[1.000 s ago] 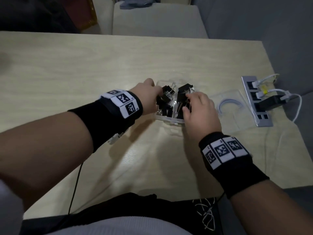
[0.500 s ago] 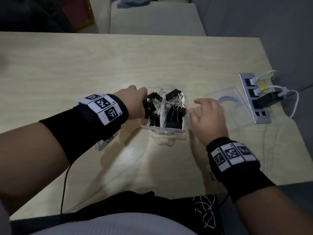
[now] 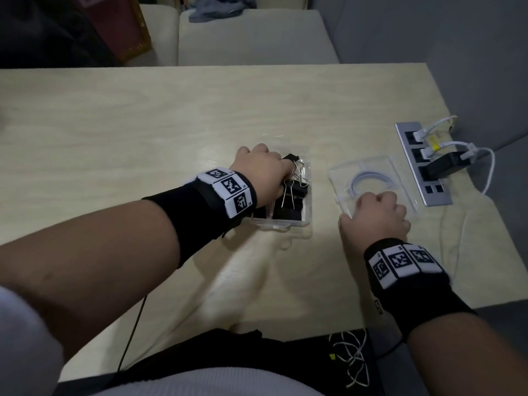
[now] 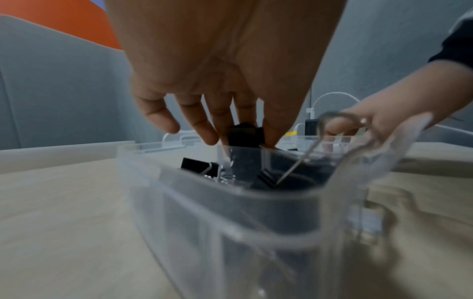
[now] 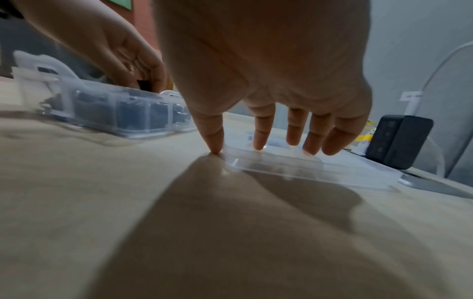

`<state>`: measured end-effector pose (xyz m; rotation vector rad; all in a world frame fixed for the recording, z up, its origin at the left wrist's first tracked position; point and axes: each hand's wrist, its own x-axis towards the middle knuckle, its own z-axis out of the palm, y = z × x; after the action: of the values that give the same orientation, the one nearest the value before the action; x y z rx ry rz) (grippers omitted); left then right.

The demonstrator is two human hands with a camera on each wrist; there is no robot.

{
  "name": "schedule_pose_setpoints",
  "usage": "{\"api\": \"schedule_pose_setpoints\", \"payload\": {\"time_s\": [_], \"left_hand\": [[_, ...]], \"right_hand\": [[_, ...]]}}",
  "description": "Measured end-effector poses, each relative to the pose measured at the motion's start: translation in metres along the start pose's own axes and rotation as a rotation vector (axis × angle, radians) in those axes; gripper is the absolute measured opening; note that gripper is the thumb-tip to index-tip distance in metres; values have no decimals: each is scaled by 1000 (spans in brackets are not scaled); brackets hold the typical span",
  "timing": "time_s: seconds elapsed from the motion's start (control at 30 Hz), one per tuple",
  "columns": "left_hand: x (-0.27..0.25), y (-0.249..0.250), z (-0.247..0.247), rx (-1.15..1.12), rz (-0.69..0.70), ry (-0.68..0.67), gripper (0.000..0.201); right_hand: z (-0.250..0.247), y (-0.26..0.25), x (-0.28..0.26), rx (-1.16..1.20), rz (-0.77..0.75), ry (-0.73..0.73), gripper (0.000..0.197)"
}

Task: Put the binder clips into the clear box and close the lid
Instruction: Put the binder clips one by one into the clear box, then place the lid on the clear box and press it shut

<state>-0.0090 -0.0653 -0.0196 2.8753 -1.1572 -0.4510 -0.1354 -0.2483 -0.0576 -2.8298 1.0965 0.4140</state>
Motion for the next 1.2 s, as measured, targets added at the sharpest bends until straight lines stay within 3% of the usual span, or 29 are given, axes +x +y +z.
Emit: {"api": "schedule_pose_setpoints", "payload": {"time_s": [0.23, 0.67, 0.83, 0.97, 1.2], "left_hand": [[10, -4, -13, -141, 14, 13, 27], [16, 0, -27, -399, -4, 308, 28], [21, -1, -14, -221, -22, 113, 23], [19, -3, -15, -58, -44, 35, 20], [16, -16, -26, -169, -92, 99, 25]], "right_hand": [[2, 1, -3, 55, -8, 5, 47], [6, 1, -5, 65, -14, 49, 48], [6, 2, -6, 64, -21, 56, 49], [8, 3, -5, 77, -21, 59, 49], [-2, 4, -5, 178, 12, 18, 40]]}}
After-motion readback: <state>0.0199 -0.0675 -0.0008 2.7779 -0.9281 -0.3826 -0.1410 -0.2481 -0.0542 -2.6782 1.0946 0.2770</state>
